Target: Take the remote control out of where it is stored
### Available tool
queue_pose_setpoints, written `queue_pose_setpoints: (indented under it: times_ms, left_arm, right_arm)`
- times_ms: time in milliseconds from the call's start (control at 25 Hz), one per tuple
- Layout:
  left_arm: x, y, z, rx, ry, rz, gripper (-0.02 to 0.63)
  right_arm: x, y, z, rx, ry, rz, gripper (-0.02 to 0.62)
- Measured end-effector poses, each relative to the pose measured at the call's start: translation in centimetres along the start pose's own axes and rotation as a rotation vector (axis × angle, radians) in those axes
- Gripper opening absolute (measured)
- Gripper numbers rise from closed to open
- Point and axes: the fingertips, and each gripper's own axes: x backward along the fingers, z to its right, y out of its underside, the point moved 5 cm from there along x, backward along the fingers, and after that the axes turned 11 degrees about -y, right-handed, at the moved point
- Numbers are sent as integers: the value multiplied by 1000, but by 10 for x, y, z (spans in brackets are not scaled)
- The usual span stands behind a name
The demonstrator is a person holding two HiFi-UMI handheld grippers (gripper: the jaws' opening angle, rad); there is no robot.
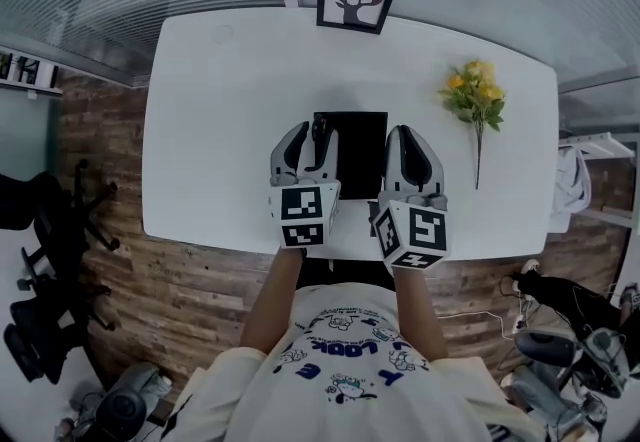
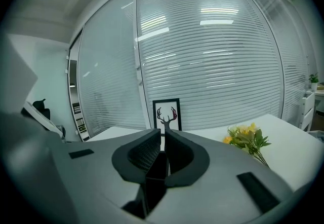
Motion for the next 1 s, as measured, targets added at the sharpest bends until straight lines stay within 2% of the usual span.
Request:
queue_pose_setpoints:
  times_ms: [240, 400, 560, 720, 1000]
  left_arm:
    - [-3, 1, 7, -39, 2, -34, 152]
    - [-2, 0, 7, -31, -20, -41, 146]
    - [2, -5, 10, -58, -36, -25, 115]
    - [0, -6, 20, -90, -29, -21, 114]
    - [-13, 2, 27, -148, -24, -91, 107]
  right_arm:
    - [-1, 6, 5, -9, 7, -14, 44]
    - [-1, 8, 6, -9, 7, -21, 44]
    - [-2, 8, 7, -12, 6, -23, 44]
    - [-3, 8, 9, -18, 6, -20, 44]
    - [-2, 8, 13, -28, 11, -17, 44]
